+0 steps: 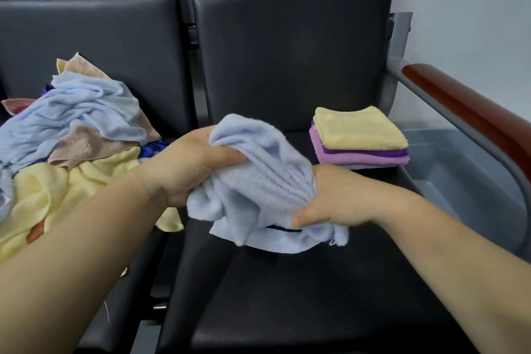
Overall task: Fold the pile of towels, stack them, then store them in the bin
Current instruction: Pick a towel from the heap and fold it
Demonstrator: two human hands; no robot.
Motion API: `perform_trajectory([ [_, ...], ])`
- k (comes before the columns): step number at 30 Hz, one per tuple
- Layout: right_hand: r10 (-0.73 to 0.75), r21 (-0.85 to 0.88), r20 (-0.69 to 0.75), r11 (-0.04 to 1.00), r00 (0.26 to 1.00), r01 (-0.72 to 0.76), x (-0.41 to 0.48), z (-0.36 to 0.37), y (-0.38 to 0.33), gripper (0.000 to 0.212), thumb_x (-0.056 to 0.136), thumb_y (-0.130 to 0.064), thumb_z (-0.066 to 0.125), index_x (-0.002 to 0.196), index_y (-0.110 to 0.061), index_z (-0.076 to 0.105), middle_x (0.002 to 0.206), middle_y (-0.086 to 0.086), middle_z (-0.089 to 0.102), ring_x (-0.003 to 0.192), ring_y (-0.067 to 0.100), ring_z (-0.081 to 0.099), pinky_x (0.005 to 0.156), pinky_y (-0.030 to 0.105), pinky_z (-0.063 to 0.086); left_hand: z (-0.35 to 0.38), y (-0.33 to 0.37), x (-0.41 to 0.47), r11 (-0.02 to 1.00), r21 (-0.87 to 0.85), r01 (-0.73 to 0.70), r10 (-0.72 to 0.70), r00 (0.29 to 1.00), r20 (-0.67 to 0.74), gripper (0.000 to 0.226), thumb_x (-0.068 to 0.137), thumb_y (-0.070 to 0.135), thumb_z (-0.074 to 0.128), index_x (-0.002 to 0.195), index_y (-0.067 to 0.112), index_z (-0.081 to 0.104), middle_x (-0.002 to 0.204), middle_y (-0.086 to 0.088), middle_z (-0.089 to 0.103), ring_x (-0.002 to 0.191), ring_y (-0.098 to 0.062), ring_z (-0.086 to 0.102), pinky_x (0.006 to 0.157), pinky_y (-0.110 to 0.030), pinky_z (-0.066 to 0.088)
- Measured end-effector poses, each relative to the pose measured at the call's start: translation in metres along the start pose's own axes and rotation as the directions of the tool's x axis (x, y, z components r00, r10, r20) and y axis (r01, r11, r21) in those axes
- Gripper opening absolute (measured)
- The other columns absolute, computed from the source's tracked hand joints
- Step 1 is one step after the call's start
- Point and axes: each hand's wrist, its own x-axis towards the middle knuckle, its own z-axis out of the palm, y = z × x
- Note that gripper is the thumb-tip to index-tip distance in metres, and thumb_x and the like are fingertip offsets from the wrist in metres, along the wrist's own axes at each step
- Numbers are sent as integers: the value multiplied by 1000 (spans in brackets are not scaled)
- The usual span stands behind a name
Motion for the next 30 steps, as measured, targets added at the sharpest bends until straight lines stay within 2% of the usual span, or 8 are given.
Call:
perform_trajectory([
  [3,40,-176,-91,983,995,-55,0,-4,-3,27,84,-31,77,76,-13,58,61,5,53,53,15,55,54,28,42,-4,-11,4,775,630,-50,-10,996,92,29,75,37,87,91,18,72,86,0,74,85,-21,72,80,-45,60],
  [6,-48,38,-241,998,969,59,-5,-12,-3,14,88,-35,78,94,-22,76,77,-4,74,70,7,67,68,25,51,-5,-19,3,622,783,-16,-123,985,119,50,62,59,80,82,14,72,75,6,70,73,-16,66,78,-51,57],
  [11,-152,320,-297,914,943,248,-9,-8,-3,23,86,-16,82,108,-23,77,102,-5,80,99,11,75,97,42,59,-14,-12,2,993,111,-31,27,999,45,29,87,17,77,112,3,71,107,-14,77,102,-27,74,85,-38,59],
  [16,-125,148,-109,979,986,140,-3,0,-5,34,75,-28,90,106,-26,73,98,-11,78,94,6,74,89,34,60,-6,-1,1,984,-179,8,3,998,60,32,85,14,74,114,1,66,103,-14,75,97,-24,74,74,-29,59],
  [20,-58,-197,-139,980,989,29,3,-1,-2,30,83,-32,79,71,-16,56,59,-6,48,55,10,44,57,31,40,-3,-5,0,838,543,-45,-71,979,190,17,76,22,88,88,20,77,86,0,77,84,-11,73,76,-28,56],
  [23,-91,73,-207,991,974,109,-1,-10,0,11,89,-30,77,85,-20,73,70,-8,68,65,10,61,66,34,48,-5,-16,3,654,756,16,-180,974,134,25,71,40,87,82,22,76,81,1,76,80,-17,73,78,-38,59],
  [27,-201,565,-166,783,965,260,-1,-9,3,35,91,-1,74,121,-19,74,117,10,76,113,19,71,96,46,56,-14,-11,-1,963,267,36,-64,994,94,22,86,23,77,102,8,76,99,-14,78,94,-28,76,81,-36,59],
  [30,-273,511,-13,825,962,241,3,-5,5,55,81,-10,86,132,-20,66,129,-2,73,123,16,67,105,43,52,-8,-5,-1,986,-166,-20,27,999,42,28,90,12,64,115,0,68,111,-18,75,105,-29,73,80,-30,59],
])
